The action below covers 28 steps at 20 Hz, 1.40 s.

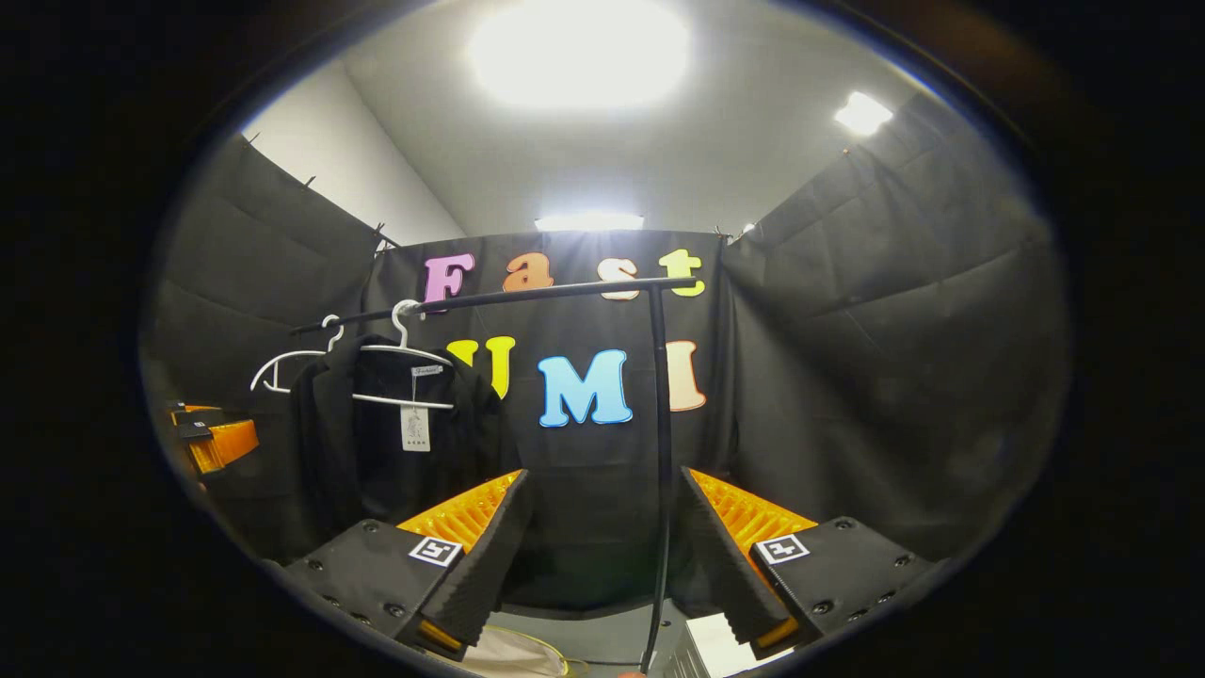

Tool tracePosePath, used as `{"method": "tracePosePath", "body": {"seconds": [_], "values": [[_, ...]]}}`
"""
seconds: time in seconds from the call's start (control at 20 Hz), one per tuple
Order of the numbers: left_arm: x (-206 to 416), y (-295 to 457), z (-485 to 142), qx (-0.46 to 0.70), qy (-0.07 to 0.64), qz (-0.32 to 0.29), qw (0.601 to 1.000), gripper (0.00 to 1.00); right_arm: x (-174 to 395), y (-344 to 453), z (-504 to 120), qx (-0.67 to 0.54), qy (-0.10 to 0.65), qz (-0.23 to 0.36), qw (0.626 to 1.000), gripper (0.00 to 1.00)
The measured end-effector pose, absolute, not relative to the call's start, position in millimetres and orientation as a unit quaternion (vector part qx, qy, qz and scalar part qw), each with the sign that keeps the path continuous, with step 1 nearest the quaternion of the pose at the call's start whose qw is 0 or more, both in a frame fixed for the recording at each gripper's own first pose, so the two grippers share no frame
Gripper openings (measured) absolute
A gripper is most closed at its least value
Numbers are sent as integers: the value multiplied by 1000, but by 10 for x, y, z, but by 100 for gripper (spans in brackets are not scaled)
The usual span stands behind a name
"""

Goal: Grasp the clothes on the hanger with both hands and then place them into the laundry hamper below.

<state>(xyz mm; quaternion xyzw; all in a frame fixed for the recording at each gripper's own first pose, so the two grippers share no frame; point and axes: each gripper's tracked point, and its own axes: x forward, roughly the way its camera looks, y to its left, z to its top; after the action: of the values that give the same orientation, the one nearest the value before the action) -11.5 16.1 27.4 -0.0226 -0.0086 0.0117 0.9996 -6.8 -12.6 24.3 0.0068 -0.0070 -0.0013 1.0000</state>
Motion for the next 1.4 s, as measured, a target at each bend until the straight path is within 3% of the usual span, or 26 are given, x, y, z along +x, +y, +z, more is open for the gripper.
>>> {"method": "tracePosePath", "body": {"seconds": [0.1, 0.15, 0.25, 0.3, 0.4, 0.45, 0.5, 0.75, 0.85, 0.9, 1.2, 1.25, 1.4], "values": [[-133, 166, 285, -20, -10, 12, 1000, 96, -90, -127, 253, 7, -9, 0, 1000, 97], [-124, 143, 267, -20, -10, 11, 1000, 96, -95, -128, 239, 6, -7, 0, 1000, 92], [-104, 118, 261, -20, -11, 8, 1000, 96, -98, -115, 217, 6, -4, 1, 1000, 92], [-97, 119, 269, -20, -12, 8, 1000, 97, -101, -112, 211, 6, -3, 1, 1000, 97], [-87, 117, 233, -25, -11, 7, 1000, 97, -95, -107, 184, 6, 0, 0, 1000, 97], [-74, 127, 225, -29, -10, 7, 1000, 97, -96, -95, 174, 6, 2, 0, 1000, 92], [-69, 136, 228, -30, -9, 7, 999, 97, -91, -82, 172, 6, 3, 0, 1000, 97], [-14, 202, 236, -26, -11, 6, 1000, 96, 6, 70, 146, 16, 9, 9, 1000, 97], [47, 225, 227, -26, -10, 3, 1000, 96, 72, 170, 139, 18, 11, 14, 1000, 92], [78, 238, 224, -26, -9, 0, 1000, 96, 111, 224, 151, 19, 11, 17, 1000, 97], [368, 293, 181, -36, -5, -20, 999, 97, 326, 616, 183, 31, 8, 42, 999, 97], [409, 309, 205, -37, -8, -21, 999, 97, 379, 679, 194, 35, 7, 46, 998, 93], [478, 307, 282, -33, -12, -24, 999, 96, 528, 865, 258, 44, 6, 68, 997, 98]]}}
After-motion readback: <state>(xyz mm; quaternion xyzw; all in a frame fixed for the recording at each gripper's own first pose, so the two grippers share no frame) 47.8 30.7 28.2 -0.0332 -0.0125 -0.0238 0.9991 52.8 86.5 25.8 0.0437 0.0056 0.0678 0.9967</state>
